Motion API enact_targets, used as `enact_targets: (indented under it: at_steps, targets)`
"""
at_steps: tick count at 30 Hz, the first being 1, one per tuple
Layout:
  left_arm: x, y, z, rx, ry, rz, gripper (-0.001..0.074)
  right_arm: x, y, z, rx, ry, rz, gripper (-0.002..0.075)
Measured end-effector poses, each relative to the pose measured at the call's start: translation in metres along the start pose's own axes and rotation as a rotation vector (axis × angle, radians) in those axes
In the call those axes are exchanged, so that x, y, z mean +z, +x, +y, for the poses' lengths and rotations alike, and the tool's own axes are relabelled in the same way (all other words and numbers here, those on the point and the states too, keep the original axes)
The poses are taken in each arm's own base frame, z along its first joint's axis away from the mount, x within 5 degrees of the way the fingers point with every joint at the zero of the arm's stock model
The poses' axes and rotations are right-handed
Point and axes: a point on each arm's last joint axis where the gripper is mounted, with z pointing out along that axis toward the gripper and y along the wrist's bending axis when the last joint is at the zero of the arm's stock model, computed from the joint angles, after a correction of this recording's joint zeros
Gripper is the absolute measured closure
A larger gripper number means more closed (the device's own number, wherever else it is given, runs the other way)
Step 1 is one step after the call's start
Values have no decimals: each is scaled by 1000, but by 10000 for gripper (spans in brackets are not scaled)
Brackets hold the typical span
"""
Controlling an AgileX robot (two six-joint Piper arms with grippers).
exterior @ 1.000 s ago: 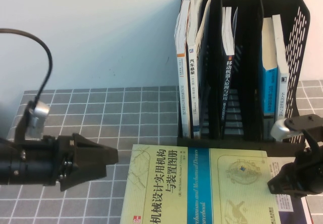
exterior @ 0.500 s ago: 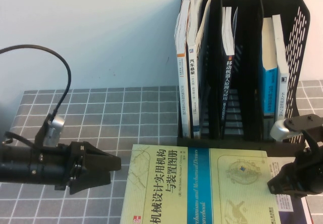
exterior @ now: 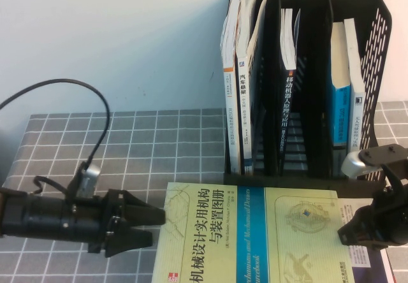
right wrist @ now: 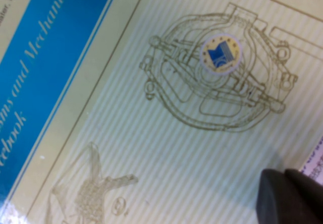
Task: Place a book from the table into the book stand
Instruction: Push book with right arm, then pick up the book with your left arm
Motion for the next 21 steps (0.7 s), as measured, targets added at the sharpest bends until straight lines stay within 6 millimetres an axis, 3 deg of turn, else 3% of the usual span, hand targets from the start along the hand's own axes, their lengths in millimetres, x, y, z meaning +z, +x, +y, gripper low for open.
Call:
enact_targets:
  at_steps: [10,21]
  targets:
    - [25,4,-15,31,35,30,181,0,0,0,8,-4,-4,729]
    - [29,7,-16,27,27,59,181,2,-3,4,38,-57,-40,728]
